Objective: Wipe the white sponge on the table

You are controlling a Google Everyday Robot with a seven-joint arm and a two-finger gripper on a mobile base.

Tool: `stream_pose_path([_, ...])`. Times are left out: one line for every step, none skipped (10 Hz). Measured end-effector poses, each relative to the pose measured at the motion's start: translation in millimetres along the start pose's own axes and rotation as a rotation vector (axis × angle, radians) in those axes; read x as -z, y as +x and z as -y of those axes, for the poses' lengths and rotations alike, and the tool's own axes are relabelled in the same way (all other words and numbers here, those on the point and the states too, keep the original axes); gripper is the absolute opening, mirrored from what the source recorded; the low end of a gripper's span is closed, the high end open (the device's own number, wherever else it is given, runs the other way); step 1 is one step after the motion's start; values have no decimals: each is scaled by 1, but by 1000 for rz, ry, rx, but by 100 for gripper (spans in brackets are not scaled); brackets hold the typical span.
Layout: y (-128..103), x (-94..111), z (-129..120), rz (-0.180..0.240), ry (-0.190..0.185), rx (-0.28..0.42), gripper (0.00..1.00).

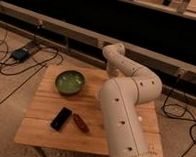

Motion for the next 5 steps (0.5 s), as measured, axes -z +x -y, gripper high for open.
stream_pose_path([9,0,-14,-16,-25,27,0])
stream_pose_path([23,0,-27,-40,-56,56,0])
stream_pose_path([33,-1,-32,-60,-70,70,0])
stream_pose_path([51,-2,-36,-96,-84,89,0])
stream_pose_path([64,-3,-34,-121,-89,96,0])
